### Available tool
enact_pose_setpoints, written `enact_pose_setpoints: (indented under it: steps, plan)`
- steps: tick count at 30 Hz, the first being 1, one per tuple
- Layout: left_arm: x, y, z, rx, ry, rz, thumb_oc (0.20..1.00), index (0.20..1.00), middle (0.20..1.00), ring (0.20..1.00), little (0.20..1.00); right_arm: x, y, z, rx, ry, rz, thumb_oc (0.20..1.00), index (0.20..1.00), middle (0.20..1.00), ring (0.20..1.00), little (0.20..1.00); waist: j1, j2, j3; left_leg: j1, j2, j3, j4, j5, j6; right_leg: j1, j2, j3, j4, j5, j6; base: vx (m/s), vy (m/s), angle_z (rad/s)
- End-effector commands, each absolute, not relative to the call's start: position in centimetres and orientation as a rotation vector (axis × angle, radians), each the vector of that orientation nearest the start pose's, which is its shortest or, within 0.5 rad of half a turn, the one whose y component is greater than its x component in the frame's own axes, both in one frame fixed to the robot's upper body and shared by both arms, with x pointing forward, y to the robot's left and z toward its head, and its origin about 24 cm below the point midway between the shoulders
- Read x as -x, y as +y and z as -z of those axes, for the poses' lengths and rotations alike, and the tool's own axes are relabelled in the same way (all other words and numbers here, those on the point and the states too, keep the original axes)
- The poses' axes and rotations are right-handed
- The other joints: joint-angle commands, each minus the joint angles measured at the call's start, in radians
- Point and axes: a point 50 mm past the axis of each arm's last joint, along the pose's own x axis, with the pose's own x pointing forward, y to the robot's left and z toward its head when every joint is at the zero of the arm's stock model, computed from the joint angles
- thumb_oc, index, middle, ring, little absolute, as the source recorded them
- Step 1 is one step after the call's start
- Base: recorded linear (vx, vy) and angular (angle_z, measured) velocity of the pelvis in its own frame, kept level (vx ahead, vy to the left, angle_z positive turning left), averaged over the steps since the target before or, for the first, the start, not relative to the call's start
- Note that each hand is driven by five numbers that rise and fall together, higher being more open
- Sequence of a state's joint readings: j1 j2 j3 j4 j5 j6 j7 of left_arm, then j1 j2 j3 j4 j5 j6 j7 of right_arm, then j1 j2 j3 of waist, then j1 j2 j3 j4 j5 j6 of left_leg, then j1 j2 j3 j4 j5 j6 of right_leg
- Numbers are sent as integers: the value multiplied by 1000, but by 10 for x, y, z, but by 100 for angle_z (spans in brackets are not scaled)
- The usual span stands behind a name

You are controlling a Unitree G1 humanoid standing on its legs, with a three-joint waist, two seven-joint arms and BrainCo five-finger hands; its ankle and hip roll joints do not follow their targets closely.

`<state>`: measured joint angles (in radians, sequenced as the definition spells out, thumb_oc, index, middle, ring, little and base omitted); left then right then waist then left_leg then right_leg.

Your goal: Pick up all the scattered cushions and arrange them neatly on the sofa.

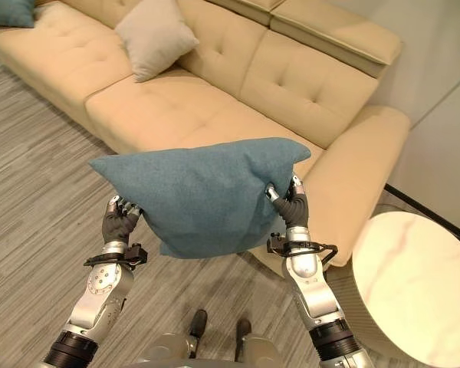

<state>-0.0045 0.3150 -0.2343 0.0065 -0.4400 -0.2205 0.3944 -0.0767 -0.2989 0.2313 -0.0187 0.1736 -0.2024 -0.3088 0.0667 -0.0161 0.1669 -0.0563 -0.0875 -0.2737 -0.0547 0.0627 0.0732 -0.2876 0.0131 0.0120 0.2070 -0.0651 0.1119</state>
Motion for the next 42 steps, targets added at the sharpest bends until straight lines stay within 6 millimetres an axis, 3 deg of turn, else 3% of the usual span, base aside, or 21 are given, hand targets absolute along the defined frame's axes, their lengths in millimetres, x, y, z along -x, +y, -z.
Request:
enact_pose_setpoints:
  steps: [1,5,9,10,14,18,20,21,22,24,26,29,32,35,36,38,39,41,42]
  plan:
    - [-251,146,-110,189,-402,5,200,200,200,200,200,-258,-150,-120,52,-491,-5,200,200,200,200,200,-18,-43,-72,19,-19,56,23,-70,-100,155,-25,-100,-167,76,8,120,-66,149]
    - [-248,147,-102,206,-364,4,200,200,200,200,200,-255,-161,-111,64,-448,26,200,200,200,200,200,-43,-49,-97,20,-15,60,52,-104,-115,207,-32,-132,-226,94,12,165,-101,82]
    - [-249,145,-99,221,-352,12,200,200,200,200,200,-255,-168,-111,76,-444,44,200,200,200,200,200,-65,-60,-76,-75,14,210,187,-129,-135,249,-65,-187,-245,80,10,53,-11,54]
    - [-249,146,-99,207,-348,15,200,200,200,200,200,-256,-168,-112,75,-445,44,200,200,200,200,200,-62,-60,-80,-98,45,279,178,-123,-122,259,-66,-203,-250,73,11,99,18,66]
    - [-250,150,-97,183,-331,10,200,200,200,200,200,-259,-167,-112,54,-441,51,200,200,200,200,200,-43,-71,-91,-190,67,363,171,-63,-122,285,-56,-201,-237,27,1,188,72,16]
    - [-246,155,-94,145,-314,12,200,200,200,200,200,-259,-160,-110,48,-436,30,200,200,200,200,200,-29,-74,-116,-104,65,366,122,-87,-93,305,-74,-190,-147,-5,14,286,195,-37]
    - [-245,159,-96,126,-325,9,200,200,200,200,200,-261,-156,-111,51,-443,12,200,200,200,200,200,-26,-65,-106,-59,67,375,95,-89,-77,263,-97,-172,-10,24,40,178,193,-36]
    - [-245,159,-96,126,-325,9,200,200,200,200,200,-261,-156,-112,51,-443,12,200,200,200,200,200,-24,-66,-105,-58,66,378,93,-88,-76,259,-98,-169,-3,21,41,166,211,-33]
    - [-245,162,-98,116,-332,-1,200,200,200,200,200,-261,-152,-114,48,-458,1,200,200,200,200,200,-30,-49,-94,-34,76,379,73,-89,-66,213,-99,-158,98,49,53,113,151,-19]
    - [-246,161,-98,114,-333,3,200,200,200,200,200,-261,-150,-115,50,-461,-12,200,200,200,200,200,-35,-39,-89,-9,76,378,59,-91,-65,166,-93,-163,123,47,48,192,149,-10]
    - [-244,161,-96,117,-330,2,200,200,200,200,200,-263,-148,-118,57,-474,-26,200,200,200,200,200,-37,-36,-88,23,66,378,43,-105,-65,153,-86,-195,12,35,31,268,67,-15]
    - [-242,169,-93,125,-321,-19,200,200,200,200,200,-264,-146,-115,33,-457,-43,200,200,200,200,200,-33,-41,-79,74,64,397,43,-152,-72,102,-110,-321,-176,113,53,291,-59,-30]
    - [-240,164,-89,141,-305,-1,200,200,200,200,200,-261,-152,-111,44,-446,-25,200,200,200,200,200,-40,-56,-102,99,52,392,57,-193,-81,141,-110,-306,-213,146,49,240,-123,0]
    - [-240,157,-86,153,-289,29,200,200,200,200,200,-255,-163,-104,55,-415,6,200,200,200,200,200,-63,-62,-111,82,84,389,210,-247,-113,225,-99,-307,-260,130,30,230,-163,8]
    - [-241,156,-87,162,-294,26,200,200,200,200,200,-254,-165,-102,50,-404,11,200,200,200,200,200,-59,-65,-104,47,91,371,285,-218,-128,246,-94,-294,-271,122,18,126,-107,-7]
    - [-241,156,-87,165,-295,29,200,200,200,200,200,-254,-166,-102,50,-401,12,200,200,200,200,200,-58,-67,-100,14,86,353,313,-220,-129,249,-93,-285,-277,119,13,59,-42,-40]
    - [-241,154,-87,174,-293,29,200,200,200,200,200,-255,-166,-102,52,-400,12,200,200,200,200,200,-53,-78,-95,-39,71,320,309,-235,-122,257,-97,-270,-283,114,14,103,-10,-49]
    - [-242,153,-88,174,-295,31,200,200,200,200,200,-256,-166,-104,60,-408,11,200,200,200,200,200,-45,-77,-92,-85,58,286,250,-198,-122,267,-86,-246,-284,105,15,159,14,-50]
    - [-242,153,-88,173,-296,29,200,200,200,200,200,-258,-167,-105,60,-409,12,200,200,200,200,200,-33,-70,-87,-102,43,256,201,-154,-125,279,-71,-222,-282,96,12,150,37,-70]
